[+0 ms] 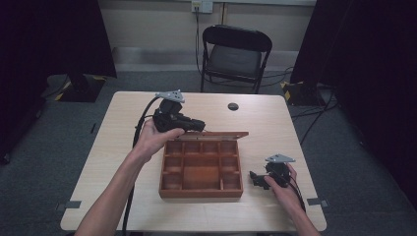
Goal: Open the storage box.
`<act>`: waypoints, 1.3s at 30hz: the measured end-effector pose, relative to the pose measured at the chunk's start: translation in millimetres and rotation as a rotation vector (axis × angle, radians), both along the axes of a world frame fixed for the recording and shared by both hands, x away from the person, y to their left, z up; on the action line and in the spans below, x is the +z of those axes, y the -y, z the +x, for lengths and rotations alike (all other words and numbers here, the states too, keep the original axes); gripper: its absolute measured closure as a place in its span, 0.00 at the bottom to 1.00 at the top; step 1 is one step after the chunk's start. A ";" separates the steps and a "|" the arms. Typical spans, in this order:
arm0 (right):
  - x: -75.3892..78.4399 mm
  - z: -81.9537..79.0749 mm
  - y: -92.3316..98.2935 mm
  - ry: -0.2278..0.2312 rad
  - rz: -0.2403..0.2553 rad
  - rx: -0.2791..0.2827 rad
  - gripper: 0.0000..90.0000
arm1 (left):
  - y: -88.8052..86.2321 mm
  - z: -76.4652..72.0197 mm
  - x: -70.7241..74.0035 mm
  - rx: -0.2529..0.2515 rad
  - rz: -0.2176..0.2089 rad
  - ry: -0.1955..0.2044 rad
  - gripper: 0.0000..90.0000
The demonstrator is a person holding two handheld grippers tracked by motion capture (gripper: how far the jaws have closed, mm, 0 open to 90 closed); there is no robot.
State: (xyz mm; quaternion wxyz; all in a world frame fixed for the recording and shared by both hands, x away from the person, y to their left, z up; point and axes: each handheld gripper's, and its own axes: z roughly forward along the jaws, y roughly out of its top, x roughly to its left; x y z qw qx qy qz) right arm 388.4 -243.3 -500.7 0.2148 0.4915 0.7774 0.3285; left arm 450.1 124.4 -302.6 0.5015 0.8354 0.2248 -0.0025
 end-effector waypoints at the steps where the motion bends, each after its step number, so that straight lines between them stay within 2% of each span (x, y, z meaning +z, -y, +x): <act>1: 0.0 0.1 0.0 0.000 0.000 0.000 0.07 | -0.1 0.3 0.2 0.001 0.000 -0.001 0.94; 18: 0.0 0.1 0.0 -0.001 -0.001 0.000 0.06 | 0.2 5.2 4.1 0.020 -0.004 0.018 0.94; 28: 0.0 0.1 0.0 -0.001 0.000 0.000 0.06 | -0.2 3.5 3.7 0.033 -0.007 0.044 0.94; 39: 0.0 0.1 0.0 -0.001 0.000 0.000 0.06 | 0.0 2.9 3.5 0.034 -0.008 0.040 0.94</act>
